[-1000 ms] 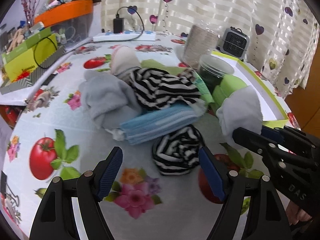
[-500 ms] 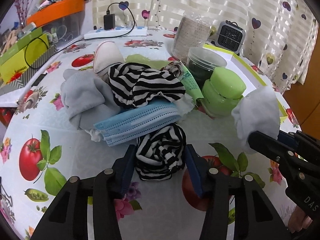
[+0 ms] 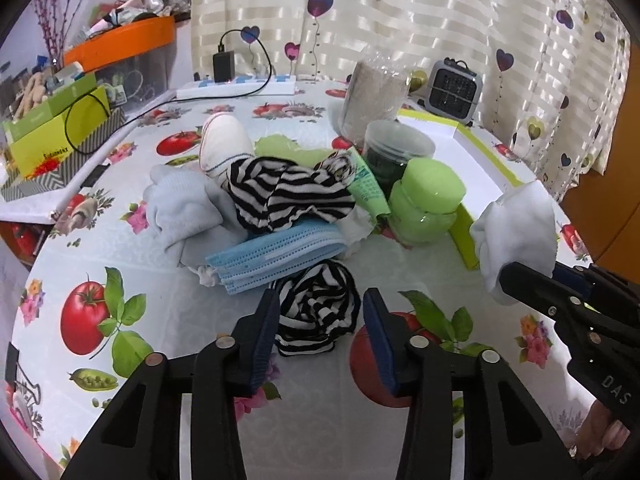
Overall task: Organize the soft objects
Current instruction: 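Grasp the black-and-white striped scrunchie with the left gripper while the right holds the white sock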
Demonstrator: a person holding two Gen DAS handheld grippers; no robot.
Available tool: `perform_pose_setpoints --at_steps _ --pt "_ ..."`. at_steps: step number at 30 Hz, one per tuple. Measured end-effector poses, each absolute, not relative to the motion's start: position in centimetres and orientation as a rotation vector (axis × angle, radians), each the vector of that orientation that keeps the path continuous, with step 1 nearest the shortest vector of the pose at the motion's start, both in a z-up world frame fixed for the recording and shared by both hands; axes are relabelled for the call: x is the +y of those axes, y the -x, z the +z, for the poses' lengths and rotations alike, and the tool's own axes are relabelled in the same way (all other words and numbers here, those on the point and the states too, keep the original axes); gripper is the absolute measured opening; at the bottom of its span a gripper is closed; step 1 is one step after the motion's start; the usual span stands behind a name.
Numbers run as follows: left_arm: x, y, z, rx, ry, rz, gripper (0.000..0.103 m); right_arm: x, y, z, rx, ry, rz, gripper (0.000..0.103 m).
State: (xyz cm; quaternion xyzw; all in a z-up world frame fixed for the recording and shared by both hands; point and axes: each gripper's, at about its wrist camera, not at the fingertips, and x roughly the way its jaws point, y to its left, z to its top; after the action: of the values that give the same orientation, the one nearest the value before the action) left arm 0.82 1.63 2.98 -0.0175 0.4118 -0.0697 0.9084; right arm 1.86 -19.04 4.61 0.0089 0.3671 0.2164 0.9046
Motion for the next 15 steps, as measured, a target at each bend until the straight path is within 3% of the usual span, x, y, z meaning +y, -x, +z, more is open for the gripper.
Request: perform_pose_setpoints --at_steps 8,15 --pt "2.01 -0.73 3.14 0.850 0.059 -0.146 0.026 -19.79 -1.90 4.78 0.752 -0.029 0.436 0.023" --pt "1.94 -1.10 2.52 0.868 0.042 -0.150 0.027 -19.89 -1.92 4.71 0.753 -0.033 0.435 0.023"
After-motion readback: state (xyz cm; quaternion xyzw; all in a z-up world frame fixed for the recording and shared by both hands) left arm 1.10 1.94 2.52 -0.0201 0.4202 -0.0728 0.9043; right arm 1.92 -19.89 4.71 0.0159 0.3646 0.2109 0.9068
